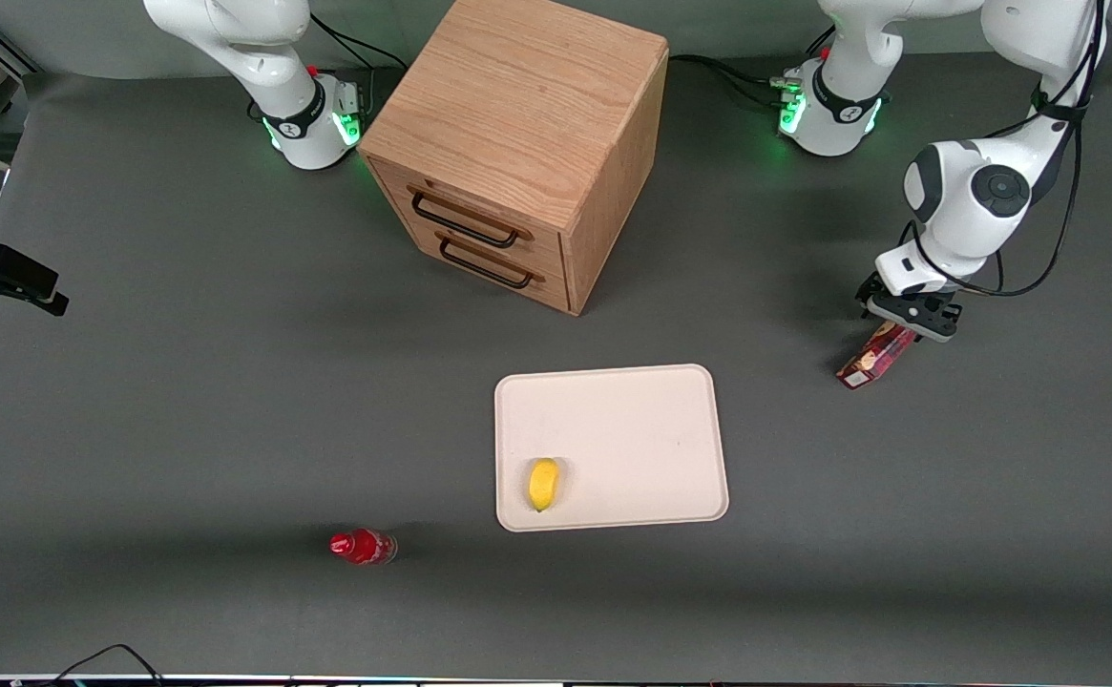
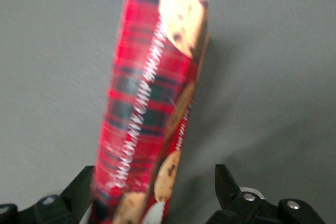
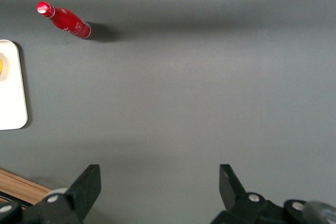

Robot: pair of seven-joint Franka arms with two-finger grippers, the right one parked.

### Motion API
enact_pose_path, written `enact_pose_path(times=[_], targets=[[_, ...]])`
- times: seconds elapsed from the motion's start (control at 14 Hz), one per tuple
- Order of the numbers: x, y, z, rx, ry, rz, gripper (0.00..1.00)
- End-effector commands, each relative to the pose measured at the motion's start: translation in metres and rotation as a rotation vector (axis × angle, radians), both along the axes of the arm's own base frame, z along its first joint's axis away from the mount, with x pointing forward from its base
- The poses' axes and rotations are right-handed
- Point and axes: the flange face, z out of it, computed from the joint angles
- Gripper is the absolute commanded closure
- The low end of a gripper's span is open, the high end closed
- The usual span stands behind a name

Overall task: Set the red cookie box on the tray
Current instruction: 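Close the left gripper on the box end and lift it upright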

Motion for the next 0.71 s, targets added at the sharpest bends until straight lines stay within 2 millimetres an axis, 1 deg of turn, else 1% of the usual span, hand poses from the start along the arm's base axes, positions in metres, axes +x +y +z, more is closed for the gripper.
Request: enact_pose_path(times=[0.0,0.14,0.21,0.29,0.36,0.43,0.64], targets=[[0.0152,0.0026,0.0112,0.008,0.007,-0.021,0.0],[0.0141,0.0026,0.0088,0.008,0.011,-0.021,0.0],[0.0139,0.0033,0.0081,0.008,0.013,-0.021,0.04],[0.0135,0.004,0.0073,0.009,0.016,-0.024,0.47],[0.0135,0.004,0.0078,0.009,0.016,-0.024,0.95],[0.0133,0.0054,0.0071,0.008,0.018,-0.019,1.0],[0.0129,0.0104,0.0077,0.008,0.018,-0.007,1.0]])
